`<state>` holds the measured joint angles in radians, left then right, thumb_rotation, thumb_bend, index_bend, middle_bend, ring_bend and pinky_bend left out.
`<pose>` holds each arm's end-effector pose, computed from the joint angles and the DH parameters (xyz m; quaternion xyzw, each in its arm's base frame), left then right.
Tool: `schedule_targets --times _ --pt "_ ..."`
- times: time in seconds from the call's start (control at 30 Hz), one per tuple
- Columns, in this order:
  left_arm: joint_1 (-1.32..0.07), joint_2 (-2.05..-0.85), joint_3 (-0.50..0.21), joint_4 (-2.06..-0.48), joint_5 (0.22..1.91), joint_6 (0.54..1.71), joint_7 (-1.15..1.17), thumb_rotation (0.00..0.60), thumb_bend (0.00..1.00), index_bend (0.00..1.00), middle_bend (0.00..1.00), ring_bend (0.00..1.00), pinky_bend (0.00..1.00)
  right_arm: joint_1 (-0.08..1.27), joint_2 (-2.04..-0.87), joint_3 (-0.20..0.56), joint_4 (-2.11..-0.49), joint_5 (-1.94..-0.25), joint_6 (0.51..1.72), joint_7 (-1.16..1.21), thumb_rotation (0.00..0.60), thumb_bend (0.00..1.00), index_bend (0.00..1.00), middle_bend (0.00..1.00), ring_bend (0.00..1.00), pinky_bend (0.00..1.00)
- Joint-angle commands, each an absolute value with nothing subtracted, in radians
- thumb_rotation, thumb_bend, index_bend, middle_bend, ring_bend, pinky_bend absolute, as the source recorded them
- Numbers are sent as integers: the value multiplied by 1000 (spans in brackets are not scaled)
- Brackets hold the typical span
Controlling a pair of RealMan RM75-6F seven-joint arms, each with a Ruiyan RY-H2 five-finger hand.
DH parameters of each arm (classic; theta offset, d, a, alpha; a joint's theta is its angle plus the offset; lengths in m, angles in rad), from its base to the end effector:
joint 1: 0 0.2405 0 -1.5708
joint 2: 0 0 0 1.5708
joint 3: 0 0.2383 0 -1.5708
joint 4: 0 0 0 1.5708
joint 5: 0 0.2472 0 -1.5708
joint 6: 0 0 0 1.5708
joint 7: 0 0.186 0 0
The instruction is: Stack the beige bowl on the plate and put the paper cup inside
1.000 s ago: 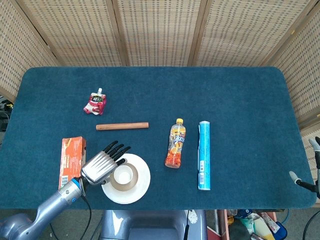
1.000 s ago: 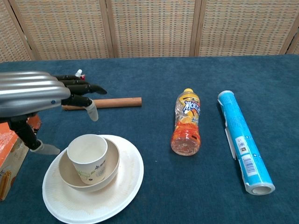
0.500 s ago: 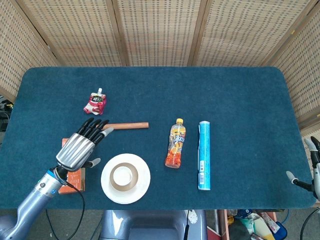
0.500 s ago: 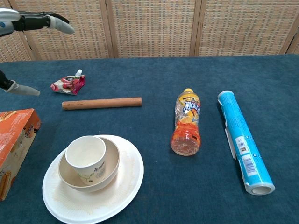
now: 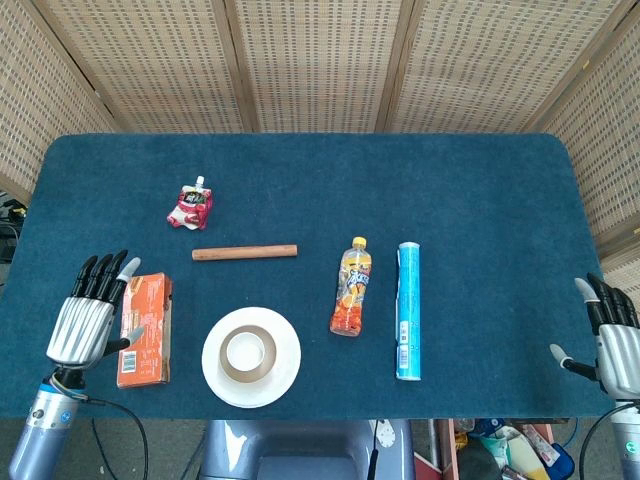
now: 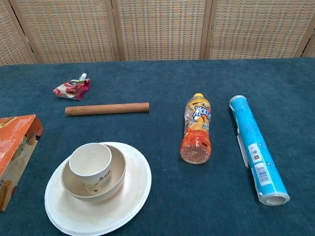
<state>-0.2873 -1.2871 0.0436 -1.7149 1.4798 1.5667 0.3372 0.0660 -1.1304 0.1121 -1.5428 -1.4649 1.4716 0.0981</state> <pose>-0.2213 0.2471 0.0565 -0.6462 -0.3146 -0.4138 0.5588 -0.3287 -0.2347 0.1340 0.5580 -0.3984 0.4078 0.6030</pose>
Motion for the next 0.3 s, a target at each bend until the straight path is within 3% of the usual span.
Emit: schedule_targets --times 0.03,0.3 --pt "-248 -1316 59 -1663 1468 1581 302 600 143 0 0 0 0 76 -1145 105 -1543 -1475 1464 70 600 179 0 0 0 0" --pt "-198 -1324 58 -1585 1469 1585 246 600 144 0 0 0 0 84 -1168 98 -1538 -1487 1469 30 600 180 0 0 0 0"
